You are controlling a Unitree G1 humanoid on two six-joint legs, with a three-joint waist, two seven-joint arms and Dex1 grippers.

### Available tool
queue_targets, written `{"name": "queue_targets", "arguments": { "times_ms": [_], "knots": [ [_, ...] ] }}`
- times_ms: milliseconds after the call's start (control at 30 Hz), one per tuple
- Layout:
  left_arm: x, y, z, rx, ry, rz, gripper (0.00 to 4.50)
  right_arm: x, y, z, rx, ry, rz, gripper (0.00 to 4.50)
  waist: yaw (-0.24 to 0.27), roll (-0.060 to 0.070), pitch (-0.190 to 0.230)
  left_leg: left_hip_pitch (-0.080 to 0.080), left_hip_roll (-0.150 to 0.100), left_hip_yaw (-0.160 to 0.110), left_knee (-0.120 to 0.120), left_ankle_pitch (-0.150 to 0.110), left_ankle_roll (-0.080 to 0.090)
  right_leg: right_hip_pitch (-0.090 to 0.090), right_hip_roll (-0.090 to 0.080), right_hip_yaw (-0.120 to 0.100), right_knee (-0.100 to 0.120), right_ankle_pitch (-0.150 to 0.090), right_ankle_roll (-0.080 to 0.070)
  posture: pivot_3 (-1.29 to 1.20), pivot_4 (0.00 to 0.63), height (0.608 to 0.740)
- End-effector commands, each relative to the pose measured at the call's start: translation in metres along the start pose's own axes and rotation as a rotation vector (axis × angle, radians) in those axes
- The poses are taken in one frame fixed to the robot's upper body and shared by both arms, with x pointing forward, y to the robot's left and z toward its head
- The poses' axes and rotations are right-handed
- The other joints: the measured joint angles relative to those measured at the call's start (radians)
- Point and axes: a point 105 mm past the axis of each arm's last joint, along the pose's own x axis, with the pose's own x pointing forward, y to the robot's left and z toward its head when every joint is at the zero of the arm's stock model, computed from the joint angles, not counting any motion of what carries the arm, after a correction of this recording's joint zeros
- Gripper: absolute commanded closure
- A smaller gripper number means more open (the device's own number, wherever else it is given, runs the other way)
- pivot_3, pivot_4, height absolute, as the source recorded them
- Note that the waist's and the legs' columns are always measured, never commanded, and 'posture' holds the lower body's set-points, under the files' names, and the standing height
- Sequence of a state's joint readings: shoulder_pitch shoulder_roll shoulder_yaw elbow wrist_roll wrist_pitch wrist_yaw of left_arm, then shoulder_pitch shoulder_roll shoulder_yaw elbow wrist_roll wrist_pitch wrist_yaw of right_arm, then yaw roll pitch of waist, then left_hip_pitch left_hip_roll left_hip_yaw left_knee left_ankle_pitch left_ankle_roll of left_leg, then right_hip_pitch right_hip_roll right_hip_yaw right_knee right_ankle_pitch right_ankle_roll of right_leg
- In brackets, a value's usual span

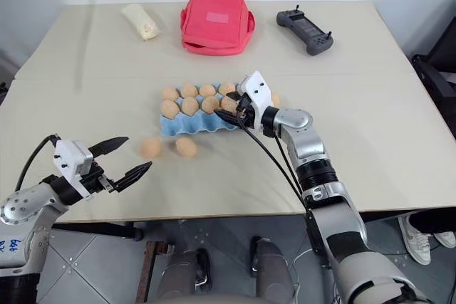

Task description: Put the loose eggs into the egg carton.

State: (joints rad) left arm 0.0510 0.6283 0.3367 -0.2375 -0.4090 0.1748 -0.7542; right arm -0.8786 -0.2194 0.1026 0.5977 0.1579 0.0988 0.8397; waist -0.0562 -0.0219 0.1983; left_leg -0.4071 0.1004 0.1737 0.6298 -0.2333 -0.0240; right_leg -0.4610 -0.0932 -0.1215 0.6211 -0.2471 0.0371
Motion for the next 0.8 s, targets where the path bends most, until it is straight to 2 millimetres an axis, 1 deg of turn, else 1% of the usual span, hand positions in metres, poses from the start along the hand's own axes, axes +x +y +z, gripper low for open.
{"name": "queue_targets", "arguments": {
  "times_ms": [33, 133, 200, 267, 333, 400, 500, 567, 600, 667, 733, 800],
  "knots": [
    [-0.002, -0.001, 0.016, 0.034, -0.043, 0.004, 0.00, -0.005, -0.002, 0.021, -0.032, -0.082, 0.011, 0.04, -0.004, 0.000, 0.000, 0.000, 0.000, 0.000, 0.000, 0.000, 0.000, -0.001, 0.000, 0.001, 0.001, 0.000, 0.000, 0.00, 0.150, 0.740],
    [0.005, -0.004, 0.021, 0.037, -0.059, -0.024, 0.00, -0.016, 0.000, 0.033, -0.047, -0.127, 0.029, 0.01, -0.001, 0.000, 0.000, 0.001, 0.001, 0.000, 0.000, 0.000, 0.000, -0.001, 0.001, 0.002, 0.001, 0.000, 0.000, 0.00, 0.150, 0.740],
    [0.012, -0.007, 0.025, 0.039, -0.072, -0.053, 0.00, -0.030, 0.001, 0.039, -0.059, -0.151, 0.037, 0.01, 0.002, 0.000, 0.000, 0.001, 0.001, 0.000, 0.001, -0.002, -0.004, -0.001, 0.001, 0.002, 0.001, 0.000, 0.000, 0.00, 0.150, 0.740],
    [0.021, -0.012, 0.028, 0.043, -0.084, -0.096, 0.00, -0.049, -0.003, 0.037, -0.071, -0.153, 0.022, 0.01, 0.010, -0.001, 0.000, 0.001, 0.000, 0.000, 0.001, -0.002, -0.004, 0.000, 0.000, 0.002, 0.001, 0.000, 0.000, 0.00, 0.150, 0.740],
    [0.030, -0.018, 0.029, 0.052, -0.088, -0.140, 0.00, -0.070, -0.007, 0.030, -0.079, -0.140, 0.000, 0.01, 0.018, -0.001, -0.001, 0.001, -0.001, 0.000, 0.001, -0.003, -0.004, 0.000, 0.000, 0.003, 0.000, 0.000, 0.001, 0.00, 0.150, 0.740],
    [0.040, -0.024, 0.029, 0.051, -0.095, -0.187, 0.00, -0.096, -0.017, 0.017, -0.089, -0.106, -0.063, 0.01, 0.025, -0.001, -0.001, 0.001, -0.001, 0.001, 0.001, -0.003, -0.004, 0.000, 0.000, 0.003, -0.001, 0.001, 0.001, 0.00, 0.150, 0.740],
    [0.048, -0.029, 0.028, 0.058, -0.094, -0.228, 0.00, -0.122, -0.025, 0.005, -0.087, -0.077, -0.137, 0.01, 0.027, -0.001, -0.001, 0.000, -0.001, 0.001, 0.001, -0.003, -0.003, 0.000, 0.000, 0.003, -0.002, 0.001, 0.001, 0.00, 0.150, 0.740],
    [0.055, -0.032, 0.026, 0.061, -0.089, -0.265, 0.00, -0.150, -0.031, -0.013, -0.089, -0.028, -0.196, 0.01, 0.024, -0.001, -0.001, 0.001, -0.001, 0.001, 0.001, -0.003, -0.003, -0.001, 0.001, 0.005, -0.001, 0.001, 0.001, 0.00, 0.150, 0.740],
    [0.058, -0.033, 0.025, 0.063, -0.086, -0.277, 0.00, -0.160, -0.032, -0.019, -0.091, -0.010, -0.214, 0.01, 0.027, -0.001, -0.001, 0.001, -0.001, 0.001, 0.001, -0.002, -0.002, -0.001, 0.002, 0.005, -0.001, 0.001, 0.001, 0.00, 0.150, 0.740],
    [0.062, -0.032, 0.023, 0.067, -0.082, -0.288, 0.00, -0.172, -0.033, -0.026, -0.084, 0.007, -0.252, 0.01, 0.025, -0.001, -0.001, 0.001, 0.000, 0.001, 0.001, -0.002, -0.003, 0.000, 0.004, 0.004, -0.001, 0.000, 0.001, 0.00, 0.150, 0.740],
    [0.066, -0.029, 0.023, 0.070, -0.083, -0.288, 0.00, -0.176, -0.036, -0.029, -0.075, 0.011, -0.286, 0.01, 0.019, -0.001, 0.000, 0.002, 0.000, 0.001, 0.001, -0.002, -0.003, 0.000, 0.005, 0.007, -0.001, 0.000, 0.000, 0.00, 0.150, 0.740],
    [0.068, -0.027, 0.024, 0.071, -0.088, -0.290, 0.00, -0.175, -0.038, -0.029, -0.075, 0.007, -0.302, 0.01, 0.014, -0.001, 0.000, 0.002, 0.000, -0.001, 0.002, -0.002, -0.003, 0.000, 0.007, 0.010, -0.003, 0.001, 0.000, 0.00, 0.150, 0.740]
  ]
}}
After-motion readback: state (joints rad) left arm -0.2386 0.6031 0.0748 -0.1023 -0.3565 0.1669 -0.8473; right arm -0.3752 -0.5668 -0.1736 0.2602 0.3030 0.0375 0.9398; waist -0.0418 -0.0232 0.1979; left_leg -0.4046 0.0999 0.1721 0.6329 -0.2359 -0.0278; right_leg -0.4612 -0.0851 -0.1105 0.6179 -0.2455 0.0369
